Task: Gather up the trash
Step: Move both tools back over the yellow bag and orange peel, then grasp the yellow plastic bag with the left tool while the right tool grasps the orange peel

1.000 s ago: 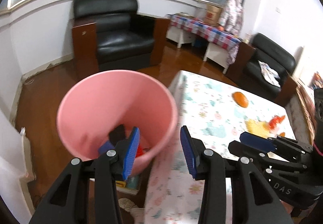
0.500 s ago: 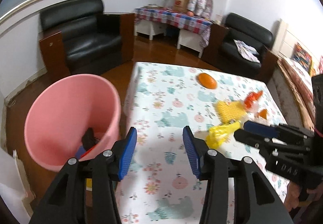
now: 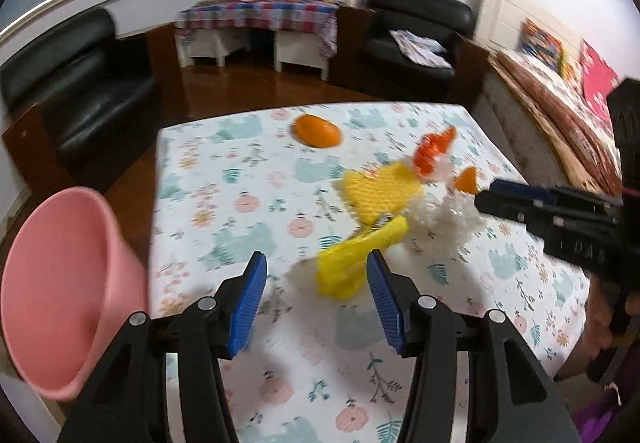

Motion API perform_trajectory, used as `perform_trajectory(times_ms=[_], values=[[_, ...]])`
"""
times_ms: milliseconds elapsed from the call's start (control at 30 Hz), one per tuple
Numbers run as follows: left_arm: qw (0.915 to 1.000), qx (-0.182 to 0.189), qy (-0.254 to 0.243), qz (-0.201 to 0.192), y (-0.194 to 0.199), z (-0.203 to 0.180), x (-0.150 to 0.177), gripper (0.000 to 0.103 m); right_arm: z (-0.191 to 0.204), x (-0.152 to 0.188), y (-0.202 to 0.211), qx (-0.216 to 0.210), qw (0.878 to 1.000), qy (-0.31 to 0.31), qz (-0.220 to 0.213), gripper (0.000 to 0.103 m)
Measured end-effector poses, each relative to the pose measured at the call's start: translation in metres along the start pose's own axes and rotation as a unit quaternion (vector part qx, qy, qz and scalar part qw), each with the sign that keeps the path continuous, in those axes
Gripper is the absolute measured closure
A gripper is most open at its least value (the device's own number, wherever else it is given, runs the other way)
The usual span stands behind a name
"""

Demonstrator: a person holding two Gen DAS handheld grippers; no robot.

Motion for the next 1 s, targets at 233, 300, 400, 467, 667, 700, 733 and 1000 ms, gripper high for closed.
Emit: perform_trajectory(times_ms=[233,300,400,467,667,700,733,1000], values=[[0.9979,0.013,-0.053,0.036,-0.033,-0.014,-0.008,0.051,-0.039,-0.004,-0.009,0.026,0.998,-0.051,0.011,0.070],[0.9968,0.016,-0.062,0.048,-0.042,-0.015,-0.008,0.051,-0.048,-0.004,-0.013,0.037,0.997,-0.064,0.013,0.070],[0.9946,0.021,-0.080,0.062,-0.054,-0.019,-0.009,0.051,-0.059,-0.006,-0.022,0.043,0.995,-0.087,0.023,0.070],[0.9936,0.022,-0.088,0.068,-0.059,-0.020,-0.009,0.051,-0.063,-0.007,-0.030,0.046,0.993,-0.102,0.033,0.070],[0.9897,0.025,-0.114,0.083,-0.072,-0.021,-0.009,0.051,-0.076,-0.009,-0.054,0.041,0.986,-0.148,0.061,0.070],[0.9890,0.024,-0.119,0.085,-0.073,-0.022,-0.009,0.051,-0.079,-0.009,-0.058,0.039,0.984,-0.159,0.066,0.070],[0.9882,0.023,-0.124,0.087,-0.074,-0.023,-0.008,0.051,-0.082,-0.009,-0.062,0.038,0.982,-0.169,0.070,0.070],[0.9863,0.027,-0.135,0.091,-0.083,-0.029,-0.006,0.069,-0.103,-0.007,-0.075,0.023,0.973,-0.216,0.082,0.072]])
Point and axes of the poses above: each gripper's, at about its wrist camera, not at the fingertips, and y roughly against the way its jaws point, z to its left, x to its underside, the point moved 2 cm from there along -y, roughly the way its jaws point, and after that the axes turned 5 degrees about x, right-handed, at the moved point
